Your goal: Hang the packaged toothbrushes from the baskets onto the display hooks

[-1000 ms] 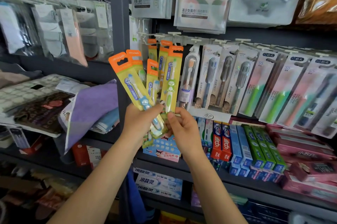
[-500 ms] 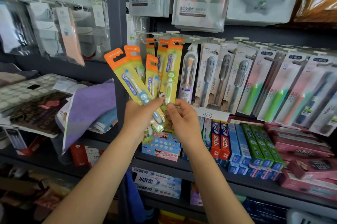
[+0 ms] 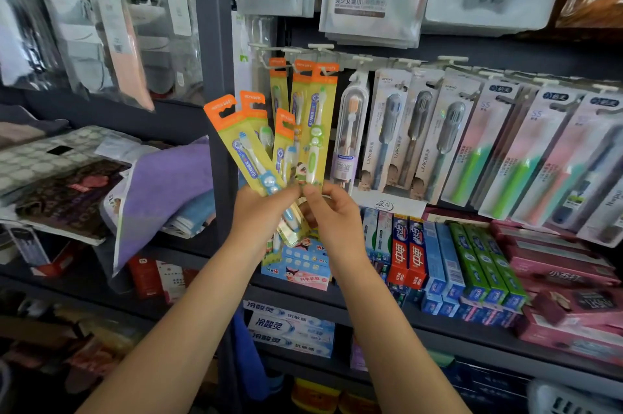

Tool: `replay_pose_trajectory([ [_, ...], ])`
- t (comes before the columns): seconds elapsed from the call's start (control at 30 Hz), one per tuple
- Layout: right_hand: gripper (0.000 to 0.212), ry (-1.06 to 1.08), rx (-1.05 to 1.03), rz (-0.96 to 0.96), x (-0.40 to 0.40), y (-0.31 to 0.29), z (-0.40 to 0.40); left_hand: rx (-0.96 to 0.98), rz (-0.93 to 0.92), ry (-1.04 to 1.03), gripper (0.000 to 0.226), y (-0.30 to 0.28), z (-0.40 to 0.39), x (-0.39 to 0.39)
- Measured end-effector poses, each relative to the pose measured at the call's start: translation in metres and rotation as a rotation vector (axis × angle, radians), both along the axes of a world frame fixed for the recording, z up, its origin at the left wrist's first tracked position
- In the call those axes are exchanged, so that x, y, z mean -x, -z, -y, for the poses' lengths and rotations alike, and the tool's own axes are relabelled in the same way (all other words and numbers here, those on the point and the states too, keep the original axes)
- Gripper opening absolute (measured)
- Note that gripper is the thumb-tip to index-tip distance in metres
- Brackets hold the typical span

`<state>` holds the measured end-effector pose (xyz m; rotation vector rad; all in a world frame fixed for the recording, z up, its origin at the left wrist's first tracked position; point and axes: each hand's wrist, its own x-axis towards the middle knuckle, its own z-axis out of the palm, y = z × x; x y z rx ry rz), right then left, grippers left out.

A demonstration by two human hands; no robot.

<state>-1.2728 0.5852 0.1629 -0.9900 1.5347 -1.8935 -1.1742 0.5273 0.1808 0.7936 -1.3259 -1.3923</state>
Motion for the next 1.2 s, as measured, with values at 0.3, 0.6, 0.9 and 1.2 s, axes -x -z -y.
replay_pose_trajectory([
  [0.3, 0.015, 0.053, -0.053, 0.509, 0.010, 0.003, 0.040, -0.044, 0.084, -0.053, 0.012, 0.017, 0.015, 0.003],
  [0.6, 0.021, 0.113, -0.119, 0.641, 0.009, 0.005, 0.061, -0.062, 0.113, -0.012, 0.014, 0.029, 0.020, -0.004],
  [0.9, 0.008, -0.253, -0.161, 0.017, 0.009, 0.010, 0.009, -0.087, 0.008, 0.039, 0.012, 0.024, 0.017, -0.010],
  [1.2, 0.019, -0.196, -0.105, -0.016, 0.002, 0.003, 0.002, -0.090, -0.036, 0.069, 0.017, 0.018, 0.013, -0.018],
])
